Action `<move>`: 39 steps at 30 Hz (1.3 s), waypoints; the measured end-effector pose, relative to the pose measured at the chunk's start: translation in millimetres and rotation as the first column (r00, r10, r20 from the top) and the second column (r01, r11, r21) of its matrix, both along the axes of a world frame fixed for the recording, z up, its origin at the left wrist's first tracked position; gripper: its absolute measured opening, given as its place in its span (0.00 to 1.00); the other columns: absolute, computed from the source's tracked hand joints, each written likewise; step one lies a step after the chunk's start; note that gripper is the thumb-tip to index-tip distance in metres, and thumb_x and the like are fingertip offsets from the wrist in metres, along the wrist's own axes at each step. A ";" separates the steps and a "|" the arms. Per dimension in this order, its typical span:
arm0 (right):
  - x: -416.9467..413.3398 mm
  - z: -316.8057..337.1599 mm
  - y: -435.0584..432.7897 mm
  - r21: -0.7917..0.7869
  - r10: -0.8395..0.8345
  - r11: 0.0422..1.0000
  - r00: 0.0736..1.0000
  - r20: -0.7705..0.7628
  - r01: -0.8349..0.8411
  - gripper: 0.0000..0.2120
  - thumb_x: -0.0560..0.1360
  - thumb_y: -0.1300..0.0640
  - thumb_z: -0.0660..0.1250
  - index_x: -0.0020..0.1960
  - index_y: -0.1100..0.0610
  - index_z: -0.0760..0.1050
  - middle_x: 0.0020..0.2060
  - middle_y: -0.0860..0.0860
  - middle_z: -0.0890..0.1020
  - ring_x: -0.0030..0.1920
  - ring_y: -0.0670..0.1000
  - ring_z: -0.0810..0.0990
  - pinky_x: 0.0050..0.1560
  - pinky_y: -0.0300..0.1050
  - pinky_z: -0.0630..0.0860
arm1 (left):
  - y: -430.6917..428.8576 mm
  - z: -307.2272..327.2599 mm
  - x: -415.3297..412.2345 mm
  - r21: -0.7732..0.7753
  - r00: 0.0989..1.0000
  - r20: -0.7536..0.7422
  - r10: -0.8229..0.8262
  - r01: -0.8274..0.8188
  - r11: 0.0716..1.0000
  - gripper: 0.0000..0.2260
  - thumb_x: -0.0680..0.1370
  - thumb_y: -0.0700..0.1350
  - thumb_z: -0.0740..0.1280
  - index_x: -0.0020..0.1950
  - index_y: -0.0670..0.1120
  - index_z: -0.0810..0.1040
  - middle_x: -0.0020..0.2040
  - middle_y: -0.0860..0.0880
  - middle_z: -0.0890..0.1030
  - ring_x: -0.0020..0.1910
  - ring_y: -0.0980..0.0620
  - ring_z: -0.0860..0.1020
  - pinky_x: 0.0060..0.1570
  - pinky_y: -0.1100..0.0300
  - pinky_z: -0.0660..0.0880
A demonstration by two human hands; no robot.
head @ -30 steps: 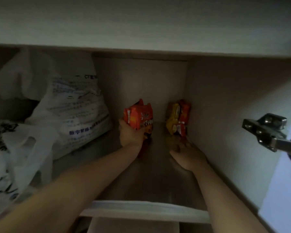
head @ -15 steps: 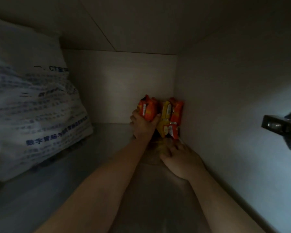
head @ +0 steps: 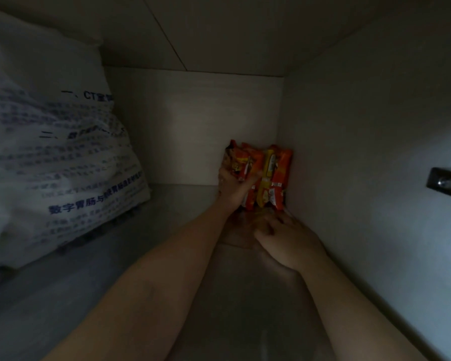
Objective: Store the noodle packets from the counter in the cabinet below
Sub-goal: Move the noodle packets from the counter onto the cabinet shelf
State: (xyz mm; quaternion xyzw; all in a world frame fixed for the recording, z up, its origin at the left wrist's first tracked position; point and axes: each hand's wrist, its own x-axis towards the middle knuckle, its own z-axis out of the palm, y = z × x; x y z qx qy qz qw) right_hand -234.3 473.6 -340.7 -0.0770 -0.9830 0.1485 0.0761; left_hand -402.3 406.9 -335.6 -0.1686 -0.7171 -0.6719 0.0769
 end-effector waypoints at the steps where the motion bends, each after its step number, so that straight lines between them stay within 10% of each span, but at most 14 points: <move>1: -0.7 -0.2 0.2 -0.002 -0.004 1.000 1.000 -0.004 0.004 0.26 0.79 0.44 0.50 0.76 0.46 0.53 0.77 0.48 0.54 0.76 0.50 0.53 0.73 0.46 0.51 | 0.4 0.3 -0.1 -0.070 1.000 -0.025 -0.006 0.005 0.998 0.59 0.52 0.68 0.69 0.75 0.46 0.48 0.73 0.45 0.60 0.72 0.46 0.61 0.72 0.47 0.61; 6: -2.9 -1.9 0.5 0.004 -0.011 1.000 1.000 0.014 0.011 0.27 0.79 0.42 0.50 0.77 0.46 0.52 0.77 0.48 0.53 0.76 0.50 0.52 0.73 0.47 0.51 | 4.4 -12.9 -21.3 -0.183 0.994 -0.102 -0.045 0.025 0.983 0.54 0.59 0.62 0.69 0.76 0.55 0.39 0.76 0.43 0.54 0.74 0.44 0.58 0.72 0.43 0.59; 12: -6.8 -5.5 2.6 0.007 -0.028 1.000 1.000 0.001 0.028 0.29 0.78 0.40 0.50 0.77 0.46 0.51 0.77 0.48 0.53 0.76 0.51 0.52 0.73 0.47 0.51 | -1.7 -11.7 -27.5 0.045 0.995 -0.075 -0.073 0.076 0.996 0.48 0.63 0.45 0.77 0.76 0.51 0.52 0.69 0.48 0.69 0.65 0.49 0.71 0.67 0.49 0.68; 17: -6.6 -4.6 1.7 0.018 -0.016 1.000 1.000 -0.003 0.016 0.28 0.78 0.41 0.50 0.77 0.45 0.51 0.77 0.47 0.53 0.76 0.51 0.52 0.74 0.48 0.51 | -2.4 -17.2 -40.8 0.026 0.999 -0.001 -0.045 0.045 0.999 0.46 0.52 0.57 0.74 0.69 0.51 0.67 0.63 0.45 0.75 0.60 0.45 0.76 0.62 0.45 0.73; 33: -9.9 -6.3 2.4 0.026 -0.023 0.999 1.000 -0.009 0.023 0.29 0.79 0.42 0.50 0.77 0.46 0.49 0.77 0.47 0.52 0.76 0.51 0.52 0.74 0.47 0.50 | -19.6 -7.5 -20.3 -0.078 0.982 -0.058 -0.179 0.174 0.982 0.39 0.74 0.37 0.70 0.74 0.40 0.46 0.72 0.41 0.64 0.70 0.44 0.67 0.67 0.51 0.66; 39: -9.7 -7.0 2.9 0.005 -0.040 0.999 0.999 -0.014 0.040 0.31 0.78 0.40 0.51 0.78 0.46 0.47 0.78 0.47 0.51 0.76 0.50 0.52 0.74 0.46 0.50 | -23.3 -10.2 -28.2 -0.145 0.983 -0.041 -0.180 0.173 0.974 0.33 0.74 0.39 0.70 0.70 0.37 0.52 0.69 0.38 0.66 0.68 0.42 0.69 0.66 0.46 0.68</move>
